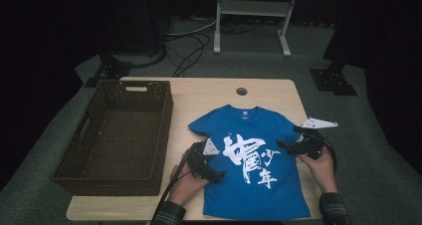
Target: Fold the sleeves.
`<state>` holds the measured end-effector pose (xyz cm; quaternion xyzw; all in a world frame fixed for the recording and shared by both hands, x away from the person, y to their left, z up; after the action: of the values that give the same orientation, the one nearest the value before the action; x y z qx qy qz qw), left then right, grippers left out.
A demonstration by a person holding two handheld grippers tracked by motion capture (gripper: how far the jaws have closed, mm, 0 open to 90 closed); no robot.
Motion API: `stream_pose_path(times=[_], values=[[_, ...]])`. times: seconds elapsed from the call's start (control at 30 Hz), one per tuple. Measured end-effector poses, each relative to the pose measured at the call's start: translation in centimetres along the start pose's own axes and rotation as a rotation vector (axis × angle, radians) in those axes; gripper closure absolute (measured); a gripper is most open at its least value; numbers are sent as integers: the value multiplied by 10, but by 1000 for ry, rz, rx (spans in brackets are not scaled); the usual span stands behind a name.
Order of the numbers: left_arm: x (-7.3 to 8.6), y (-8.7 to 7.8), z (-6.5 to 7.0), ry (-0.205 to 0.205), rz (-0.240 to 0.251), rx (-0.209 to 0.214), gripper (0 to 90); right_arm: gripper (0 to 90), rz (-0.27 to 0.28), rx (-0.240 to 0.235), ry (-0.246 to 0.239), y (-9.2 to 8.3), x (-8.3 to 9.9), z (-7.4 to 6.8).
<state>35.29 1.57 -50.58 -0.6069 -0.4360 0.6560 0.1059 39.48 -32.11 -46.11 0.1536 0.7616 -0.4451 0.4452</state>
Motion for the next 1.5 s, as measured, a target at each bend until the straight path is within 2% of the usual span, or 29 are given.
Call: stream_pose_path(times=[0.5, 0.63, 0.87, 1.13, 1.33, 1.5], values=[[0, 0, 0, -1, 1, 0, 4, 0, -59, -12, -45, 4, 21, -11], [0, 0, 0, 0, 0, 0, 4, 0, -70, -25, -72, 6, 24, -13], [0, 0, 0, -1, 1, 0, 3, 0, -125, -30, -124, 15, 30, -17], [0, 0, 0, -2, 1, 1, 3, 0, -185, 5, -142, 24, 38, -10], [0, 0, -1, 3, 1, 5, 2, 0, -218, -12, -142, 29, 40, -9], [0, 0, 0, -1, 0, 1, 2, 0, -212, -19, -152, 28, 41, -8]])
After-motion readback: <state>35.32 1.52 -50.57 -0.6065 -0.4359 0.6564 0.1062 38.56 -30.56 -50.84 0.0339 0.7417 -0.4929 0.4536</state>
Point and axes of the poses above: each handheld gripper's, and its own axes: y roughly forward along the jaws, x roughly out of its underside, z roughly to its right, the point moved 3 cm from there along y, roughly forward along the jaws, and after that the axes turned 8 degrees about y, right-handed, at the moved point
